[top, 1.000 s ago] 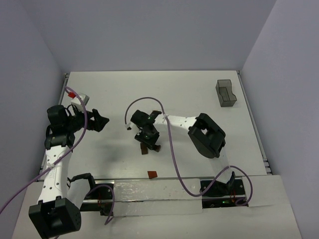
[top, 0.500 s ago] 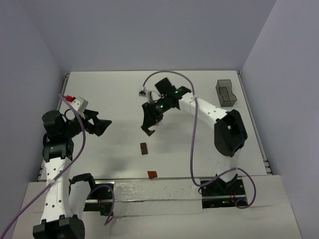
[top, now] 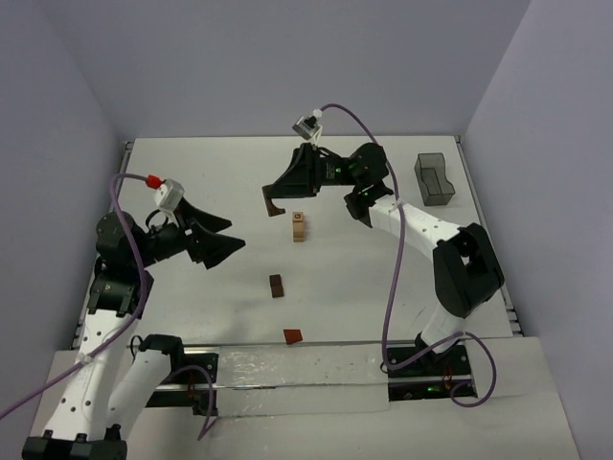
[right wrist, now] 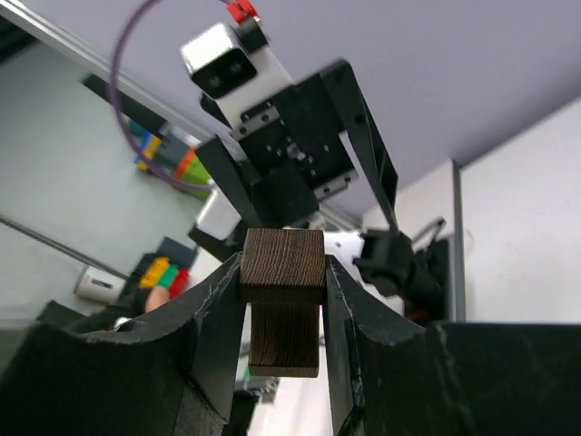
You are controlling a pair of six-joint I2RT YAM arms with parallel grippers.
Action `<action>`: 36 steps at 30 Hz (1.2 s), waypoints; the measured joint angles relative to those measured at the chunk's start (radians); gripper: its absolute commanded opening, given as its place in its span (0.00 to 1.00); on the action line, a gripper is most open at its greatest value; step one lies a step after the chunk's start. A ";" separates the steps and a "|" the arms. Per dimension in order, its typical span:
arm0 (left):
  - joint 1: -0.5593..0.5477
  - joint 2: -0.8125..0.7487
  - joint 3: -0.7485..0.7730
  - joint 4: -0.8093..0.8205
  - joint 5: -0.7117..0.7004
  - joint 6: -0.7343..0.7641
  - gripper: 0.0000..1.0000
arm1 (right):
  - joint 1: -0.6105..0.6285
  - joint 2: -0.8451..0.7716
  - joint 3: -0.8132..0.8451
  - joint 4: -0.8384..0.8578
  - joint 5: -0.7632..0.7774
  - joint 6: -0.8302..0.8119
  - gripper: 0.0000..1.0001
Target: Build the wood block tower
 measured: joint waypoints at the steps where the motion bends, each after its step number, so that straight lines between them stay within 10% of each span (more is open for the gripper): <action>1: -0.022 0.017 0.013 0.030 -0.011 -0.038 0.85 | -0.005 0.009 -0.004 0.063 0.010 0.053 0.00; 36: -0.218 0.279 0.222 0.102 -0.213 -0.360 0.63 | -0.009 0.023 -0.090 0.228 0.172 0.146 0.00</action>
